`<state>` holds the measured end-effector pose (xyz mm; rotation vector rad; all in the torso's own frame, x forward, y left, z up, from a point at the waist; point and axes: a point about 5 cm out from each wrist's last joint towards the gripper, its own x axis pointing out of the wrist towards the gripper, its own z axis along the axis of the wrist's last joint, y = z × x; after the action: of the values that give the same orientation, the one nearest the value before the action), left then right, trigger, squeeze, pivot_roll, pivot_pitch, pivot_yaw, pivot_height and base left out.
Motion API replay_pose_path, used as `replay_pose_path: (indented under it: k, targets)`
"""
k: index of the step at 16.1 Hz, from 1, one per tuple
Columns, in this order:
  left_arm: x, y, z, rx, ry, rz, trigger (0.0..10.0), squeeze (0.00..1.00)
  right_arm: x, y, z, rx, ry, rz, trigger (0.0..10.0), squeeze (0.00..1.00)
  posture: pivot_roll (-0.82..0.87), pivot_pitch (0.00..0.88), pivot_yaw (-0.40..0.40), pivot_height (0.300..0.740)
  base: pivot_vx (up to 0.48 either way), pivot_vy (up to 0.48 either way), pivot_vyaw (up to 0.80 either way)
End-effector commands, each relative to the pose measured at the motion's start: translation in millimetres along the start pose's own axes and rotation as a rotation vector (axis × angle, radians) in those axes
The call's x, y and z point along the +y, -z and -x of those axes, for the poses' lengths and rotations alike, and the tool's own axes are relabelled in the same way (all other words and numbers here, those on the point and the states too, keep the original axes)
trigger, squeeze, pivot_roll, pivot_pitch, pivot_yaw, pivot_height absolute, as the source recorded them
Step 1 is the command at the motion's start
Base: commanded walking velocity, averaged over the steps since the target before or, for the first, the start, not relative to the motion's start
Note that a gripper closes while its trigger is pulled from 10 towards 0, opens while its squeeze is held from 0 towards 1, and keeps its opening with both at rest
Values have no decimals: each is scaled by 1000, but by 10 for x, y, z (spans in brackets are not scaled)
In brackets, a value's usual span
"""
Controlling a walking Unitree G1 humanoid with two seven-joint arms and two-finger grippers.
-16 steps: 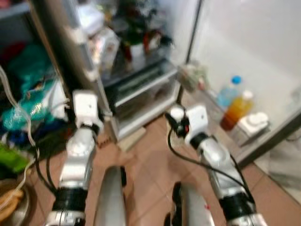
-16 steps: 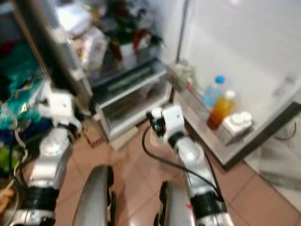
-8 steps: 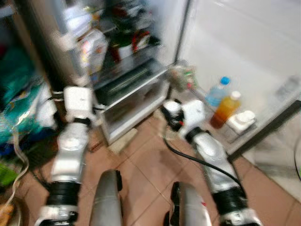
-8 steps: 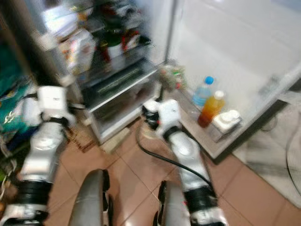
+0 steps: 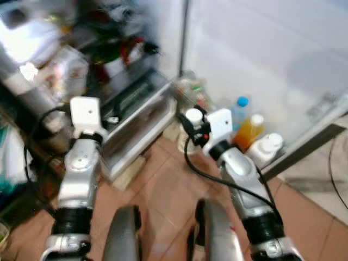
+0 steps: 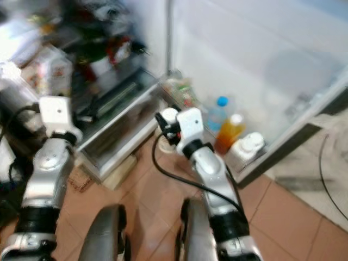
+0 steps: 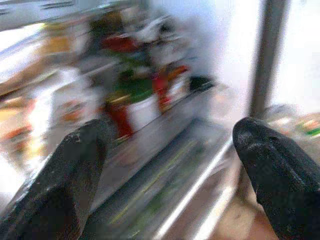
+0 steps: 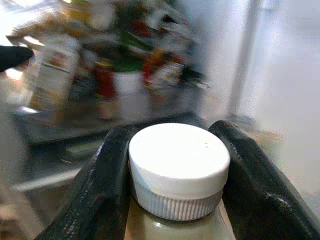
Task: Restocking fridge
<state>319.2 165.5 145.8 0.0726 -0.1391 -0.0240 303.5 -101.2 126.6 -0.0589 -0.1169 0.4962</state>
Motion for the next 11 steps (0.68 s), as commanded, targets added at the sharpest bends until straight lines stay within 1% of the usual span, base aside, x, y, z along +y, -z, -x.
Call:
replay_pose_path:
  k: [1,5,8,9,11]
  targets:
    - [-18,13,13,4,10,-14,10000,0,-52,-66,6,-33,17,12,10000,0,10,132,-20,620,386,0,0]
    - [-17,18,9,8,10,-10,10000,0,-35,-68,1,-37,4,2,10000,0,16,134,-21,620,380,0,0]
    - [-14,62,36,31,10,-22,10000,0,-37,-68,4,-38,5,2,10000,0,15,134,-19,620,0,0,0]
    - [-10,58,38,25,12,-19,10000,0,-37,-67,2,-37,5,4,10000,0,15,135,-18,620,0,0,0]
    - [-2,39,34,13,16,-18,10000,0,-32,-69,-5,-38,5,5,10000,0,17,135,-18,620,289,0,0]
